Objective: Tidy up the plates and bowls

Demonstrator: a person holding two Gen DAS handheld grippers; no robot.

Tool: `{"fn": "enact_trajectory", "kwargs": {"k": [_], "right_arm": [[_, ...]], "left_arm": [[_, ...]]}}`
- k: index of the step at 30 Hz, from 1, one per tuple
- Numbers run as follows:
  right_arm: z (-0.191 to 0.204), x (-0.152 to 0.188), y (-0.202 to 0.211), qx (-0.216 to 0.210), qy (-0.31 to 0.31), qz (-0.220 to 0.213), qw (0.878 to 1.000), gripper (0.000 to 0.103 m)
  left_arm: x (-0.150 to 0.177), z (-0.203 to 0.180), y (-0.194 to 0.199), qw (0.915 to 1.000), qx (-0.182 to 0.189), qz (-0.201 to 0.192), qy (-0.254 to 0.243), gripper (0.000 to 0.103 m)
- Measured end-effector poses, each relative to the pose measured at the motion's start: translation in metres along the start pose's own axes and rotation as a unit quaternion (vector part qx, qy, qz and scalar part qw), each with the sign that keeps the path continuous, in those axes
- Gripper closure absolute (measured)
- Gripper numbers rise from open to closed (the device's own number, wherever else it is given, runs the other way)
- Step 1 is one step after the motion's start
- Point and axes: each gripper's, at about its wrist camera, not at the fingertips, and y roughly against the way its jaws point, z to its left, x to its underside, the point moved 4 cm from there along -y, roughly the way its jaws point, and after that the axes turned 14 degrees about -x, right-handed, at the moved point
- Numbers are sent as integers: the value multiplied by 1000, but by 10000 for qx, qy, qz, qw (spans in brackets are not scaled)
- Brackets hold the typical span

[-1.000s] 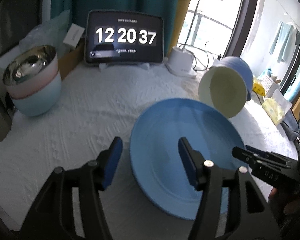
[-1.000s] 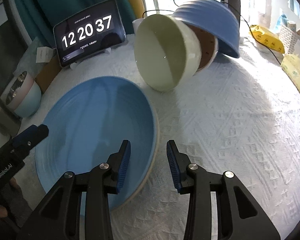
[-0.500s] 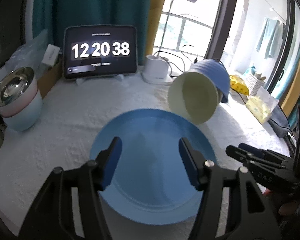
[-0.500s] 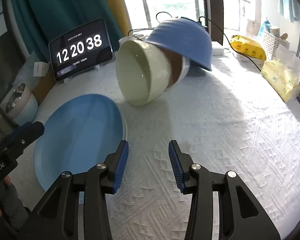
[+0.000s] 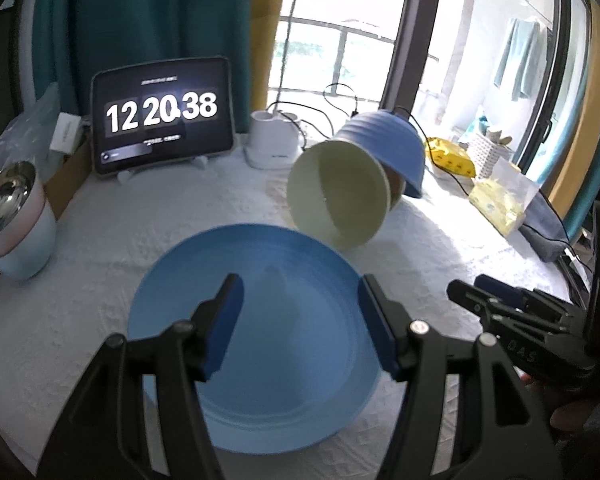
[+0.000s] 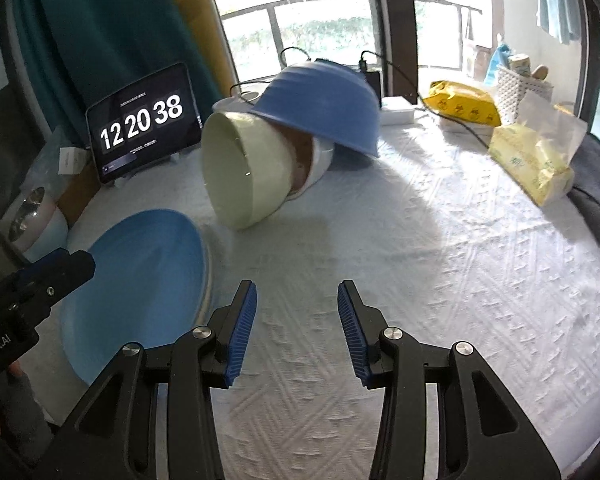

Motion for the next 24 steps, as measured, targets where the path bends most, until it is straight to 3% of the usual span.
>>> {"fn": "enact_trajectory", "kwargs": {"k": [5,19,24], "right_arm": [[-15,-3,6,150,-12,-79,9999,53],[-46,-16,13,501,233,-362,9978,52],[-55,-25,15,481,384,-461,9970,39]], "left_arm": [[-6,-15,0,9999,60,-29,-105,42],[-26,-49,-4,9987,142,-242,-418,42],[-32,-61,-10,9984,179,-262,-474,42]]}}
